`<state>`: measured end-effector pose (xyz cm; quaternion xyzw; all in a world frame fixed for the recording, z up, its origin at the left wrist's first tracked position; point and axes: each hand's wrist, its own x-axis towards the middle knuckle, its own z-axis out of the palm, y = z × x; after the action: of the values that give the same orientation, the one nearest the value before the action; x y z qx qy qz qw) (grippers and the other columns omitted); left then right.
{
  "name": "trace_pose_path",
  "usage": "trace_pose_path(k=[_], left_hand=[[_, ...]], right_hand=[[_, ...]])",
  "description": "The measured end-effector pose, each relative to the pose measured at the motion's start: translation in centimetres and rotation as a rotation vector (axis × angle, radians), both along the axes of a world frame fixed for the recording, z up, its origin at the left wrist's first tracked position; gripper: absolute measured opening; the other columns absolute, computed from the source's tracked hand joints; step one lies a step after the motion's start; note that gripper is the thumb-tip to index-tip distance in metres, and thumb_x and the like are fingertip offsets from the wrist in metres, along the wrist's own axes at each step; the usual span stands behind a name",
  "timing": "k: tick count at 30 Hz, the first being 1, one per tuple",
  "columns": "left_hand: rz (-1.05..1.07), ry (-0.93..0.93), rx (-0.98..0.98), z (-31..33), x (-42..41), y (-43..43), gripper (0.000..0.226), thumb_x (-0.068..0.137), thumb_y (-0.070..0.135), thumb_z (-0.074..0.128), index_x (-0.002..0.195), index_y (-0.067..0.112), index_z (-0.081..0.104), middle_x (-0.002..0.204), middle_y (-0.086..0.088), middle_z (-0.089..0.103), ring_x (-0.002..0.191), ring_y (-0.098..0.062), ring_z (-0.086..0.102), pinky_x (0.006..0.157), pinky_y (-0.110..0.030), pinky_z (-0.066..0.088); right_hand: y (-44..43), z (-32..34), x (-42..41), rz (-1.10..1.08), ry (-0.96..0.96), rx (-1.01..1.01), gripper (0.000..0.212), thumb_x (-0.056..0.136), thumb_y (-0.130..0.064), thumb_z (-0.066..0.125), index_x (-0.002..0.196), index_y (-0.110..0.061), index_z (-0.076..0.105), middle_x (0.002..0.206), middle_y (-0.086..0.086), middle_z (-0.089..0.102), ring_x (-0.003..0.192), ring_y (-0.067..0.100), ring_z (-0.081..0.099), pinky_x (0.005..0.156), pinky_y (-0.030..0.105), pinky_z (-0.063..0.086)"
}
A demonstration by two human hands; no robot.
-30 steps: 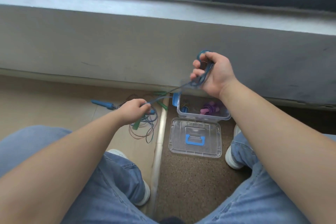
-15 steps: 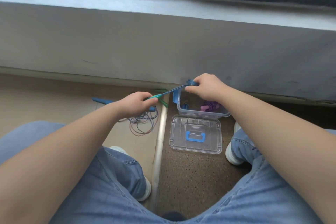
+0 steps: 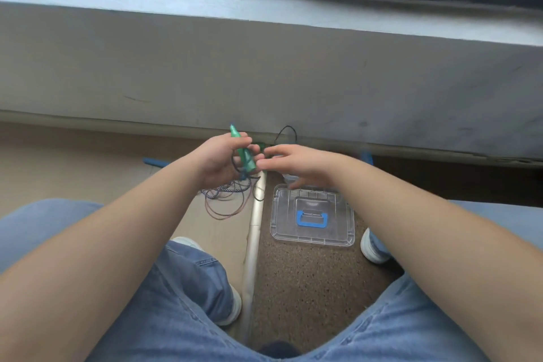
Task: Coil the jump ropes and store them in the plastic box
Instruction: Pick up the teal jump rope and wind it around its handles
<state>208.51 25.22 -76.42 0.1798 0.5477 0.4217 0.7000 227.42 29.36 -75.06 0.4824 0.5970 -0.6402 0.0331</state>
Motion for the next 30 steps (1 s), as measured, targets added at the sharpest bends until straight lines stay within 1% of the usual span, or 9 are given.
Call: trace_pose_path(k=[4, 8, 10, 13, 16, 19, 22, 27, 30], left_hand=[[0.012, 0.050, 0.036, -0.5, 0.5, 0.2, 0.006, 0.102, 0.015, 0.053, 0.106, 0.013, 0.050, 0.089, -0.010, 0.067, 0.082, -0.027, 0.069, 0.076, -0.041, 0.059], [0.136, 0.192, 0.027, -0.8, -0.5, 0.7, 0.021, 0.105, 0.027, 0.047, 0.108, 0.007, 0.054, 0.091, -0.011, 0.069, 0.083, -0.028, 0.069, 0.086, -0.047, 0.057], [0.220, 0.179, 0.013, -0.9, -1.5, 1.0, 0.016, 0.106, 0.027, 0.044, 0.105, 0.012, 0.050, 0.088, -0.010, 0.066, 0.084, -0.029, 0.069, 0.081, -0.046, 0.058], [0.336, 0.150, 0.037, -1.1, -3.1, 1.3, 0.008, 0.106, 0.019, 0.044, 0.103, 0.017, 0.051, 0.074, -0.003, 0.055, 0.073, -0.022, 0.062, 0.072, -0.041, 0.057], [0.442, 0.142, 0.069, -1.1, -4.3, 1.8, 0.015, 0.105, 0.010, 0.041, 0.106, 0.017, 0.054, 0.070, 0.000, 0.049, 0.062, -0.014, 0.055, 0.068, -0.036, 0.055], [0.514, 0.187, 0.083, -0.6, -5.2, 2.2, 0.018, 0.105, 0.009, 0.038, 0.101, 0.020, 0.051, 0.072, 0.001, 0.048, 0.057, -0.012, 0.055, 0.063, -0.031, 0.051], [0.486, 0.302, 0.099, -0.4, -5.8, 2.4, 0.017, 0.105, 0.012, 0.036, 0.097, 0.022, 0.048, 0.081, -0.001, 0.057, 0.065, -0.015, 0.062, 0.058, -0.029, 0.051], [0.113, 0.584, -0.024, -0.8, -5.2, 1.9, 0.012, 0.106, 0.023, 0.041, 0.103, 0.023, 0.052, 0.094, -0.007, 0.052, 0.083, -0.024, 0.052, 0.091, -0.046, 0.047], [0.044, 0.539, -0.034, -0.7, -4.4, 1.6, 0.015, 0.107, 0.026, 0.039, 0.116, 0.020, 0.049, 0.113, -0.014, 0.062, 0.101, -0.031, 0.063, 0.098, -0.049, 0.049]], right_hand=[[-1.6, -1.5, -2.2, -0.010, 0.228, -0.090, 0.043, 0.091, -0.023, 0.074, 0.127, -0.033, 0.054, 0.112, -0.018, 0.067, 0.112, 0.006, 0.063, 0.098, 0.048, 0.046], [-1.2, -3.0, -2.5, -0.158, 0.145, 0.008, 0.019, 0.093, -0.009, 0.058, 0.096, -0.025, 0.067, 0.077, 0.007, 0.061, 0.073, 0.023, 0.060, 0.079, 0.043, 0.052], [-0.5, -3.1, -1.8, -0.170, 0.095, 0.009, 0.016, 0.093, -0.010, 0.058, 0.082, -0.016, 0.070, 0.075, 0.012, 0.047, 0.072, 0.024, 0.047, 0.069, 0.036, 0.050], [0.6, -2.4, -0.6, -0.316, 0.155, -0.028, 0.019, 0.095, -0.009, 0.058, 0.079, -0.008, 0.069, 0.069, 0.011, 0.044, 0.063, 0.021, 0.046, 0.074, 0.040, 0.050], [2.0, -1.8, 0.5, -0.448, 0.185, -0.060, 0.037, 0.103, -0.036, 0.052, 0.082, -0.007, 0.064, 0.063, 0.008, 0.052, 0.062, 0.021, 0.055, 0.073, 0.033, 0.051], [2.6, -1.3, 2.4, -0.072, -0.101, 0.210, 0.056, 0.089, -0.069, 0.055, 0.086, -0.016, 0.071, 0.069, 0.004, 0.061, 0.062, 0.017, 0.058, 0.057, 0.022, 0.046], [2.8, -1.3, 4.2, 0.239, -0.228, 0.227, 0.047, 0.084, -0.064, 0.068, 0.086, -0.018, 0.075, 0.062, 0.001, 0.046, 0.063, 0.019, 0.050, 0.067, 0.035, 0.055], [3.0, -0.9, 2.8, -0.202, 0.171, 0.028, 0.025, 0.103, -0.024, 0.053, 0.091, -0.008, 0.067, 0.056, -0.001, 0.034, 0.044, 0.014, 0.034, 0.066, 0.041, 0.056], [3.9, 0.7, 0.3, -0.522, 0.441, -0.043, 0.024, 0.106, -0.020, 0.044, 0.103, -0.010, 0.065, 0.061, 0.003, 0.045, 0.046, 0.015, 0.041, 0.059, 0.036, 0.056]])
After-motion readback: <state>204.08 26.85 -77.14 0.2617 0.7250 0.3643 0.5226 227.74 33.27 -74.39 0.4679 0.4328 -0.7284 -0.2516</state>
